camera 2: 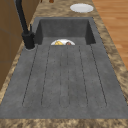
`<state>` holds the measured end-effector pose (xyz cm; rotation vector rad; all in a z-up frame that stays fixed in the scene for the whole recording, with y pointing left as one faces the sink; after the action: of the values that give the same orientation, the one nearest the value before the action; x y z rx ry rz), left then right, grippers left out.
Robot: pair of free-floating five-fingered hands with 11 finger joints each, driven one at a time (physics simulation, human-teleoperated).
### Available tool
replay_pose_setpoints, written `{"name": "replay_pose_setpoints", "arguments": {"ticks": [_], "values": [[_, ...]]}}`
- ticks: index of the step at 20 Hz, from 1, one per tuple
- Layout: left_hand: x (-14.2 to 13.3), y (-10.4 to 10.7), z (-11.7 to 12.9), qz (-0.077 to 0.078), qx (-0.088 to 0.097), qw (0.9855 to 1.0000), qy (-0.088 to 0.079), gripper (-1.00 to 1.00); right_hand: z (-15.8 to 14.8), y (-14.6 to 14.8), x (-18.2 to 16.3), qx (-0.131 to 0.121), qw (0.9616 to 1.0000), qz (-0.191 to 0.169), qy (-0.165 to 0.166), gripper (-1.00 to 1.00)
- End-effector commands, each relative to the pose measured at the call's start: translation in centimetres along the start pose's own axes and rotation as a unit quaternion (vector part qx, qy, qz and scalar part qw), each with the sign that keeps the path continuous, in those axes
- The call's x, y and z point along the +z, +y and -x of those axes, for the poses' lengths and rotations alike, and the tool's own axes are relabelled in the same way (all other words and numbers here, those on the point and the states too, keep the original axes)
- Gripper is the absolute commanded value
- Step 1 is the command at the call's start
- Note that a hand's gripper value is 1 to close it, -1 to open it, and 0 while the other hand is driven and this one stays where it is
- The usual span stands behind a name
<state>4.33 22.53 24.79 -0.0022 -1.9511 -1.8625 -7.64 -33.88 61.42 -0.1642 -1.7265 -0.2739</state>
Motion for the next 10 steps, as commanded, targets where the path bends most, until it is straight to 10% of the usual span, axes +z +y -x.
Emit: {"name": "replay_pose_setpoints", "arguments": {"ticks": [1, 10], "values": [[0.0, 0.0, 0.0, 0.000, 0.000, 1.0000, 0.000, 0.00, -0.1, -3.0, -0.8, -0.014, 0.9999, 0.002, -0.001, 1.00], [0.0, 0.0, 0.0, 0.000, 0.000, 1.0000, 0.000, 0.00, -0.5, -8.1, -0.9, -0.019, 0.9987, -0.046, -0.004, 1.00]]}}
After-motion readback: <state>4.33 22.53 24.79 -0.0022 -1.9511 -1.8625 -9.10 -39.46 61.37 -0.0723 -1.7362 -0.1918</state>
